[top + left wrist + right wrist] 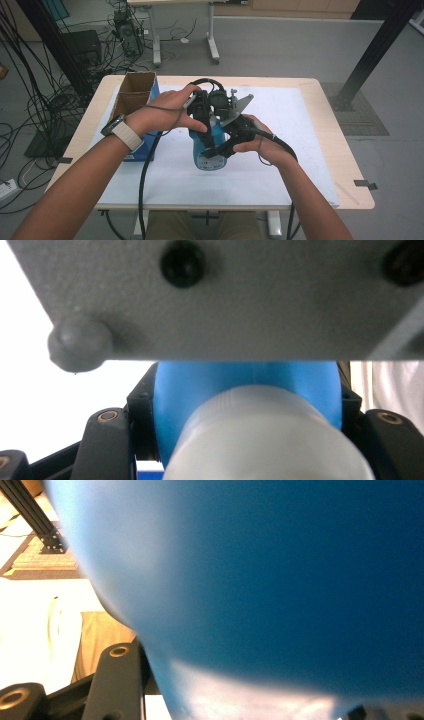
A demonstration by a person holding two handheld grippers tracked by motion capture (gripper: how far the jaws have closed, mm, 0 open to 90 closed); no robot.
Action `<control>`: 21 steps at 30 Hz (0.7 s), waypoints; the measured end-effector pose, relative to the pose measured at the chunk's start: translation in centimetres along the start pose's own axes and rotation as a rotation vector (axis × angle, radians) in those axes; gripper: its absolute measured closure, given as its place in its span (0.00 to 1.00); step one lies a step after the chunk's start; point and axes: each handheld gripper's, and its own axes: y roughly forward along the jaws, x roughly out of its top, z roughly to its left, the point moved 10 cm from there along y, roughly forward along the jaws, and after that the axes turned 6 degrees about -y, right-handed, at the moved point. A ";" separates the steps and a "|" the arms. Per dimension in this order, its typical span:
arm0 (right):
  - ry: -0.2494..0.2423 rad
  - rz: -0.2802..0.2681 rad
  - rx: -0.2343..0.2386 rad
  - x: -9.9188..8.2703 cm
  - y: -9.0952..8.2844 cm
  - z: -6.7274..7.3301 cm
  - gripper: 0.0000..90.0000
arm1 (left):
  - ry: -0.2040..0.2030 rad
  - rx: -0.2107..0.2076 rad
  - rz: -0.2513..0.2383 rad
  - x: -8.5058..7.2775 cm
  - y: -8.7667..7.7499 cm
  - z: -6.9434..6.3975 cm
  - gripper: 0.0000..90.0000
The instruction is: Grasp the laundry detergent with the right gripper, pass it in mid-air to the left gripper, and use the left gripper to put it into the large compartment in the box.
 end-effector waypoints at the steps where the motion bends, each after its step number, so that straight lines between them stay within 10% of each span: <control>1: 0.001 0.000 0.000 0.0 0.0 0.0 0.48 | 0.000 0.000 0.000 0.0 0.0 0.0 0.42; 21: 0.000 0.005 0.004 -0.1 0.3 0.0 0.48 | -0.008 -0.009 -0.004 -0.3 0.2 0.0 0.42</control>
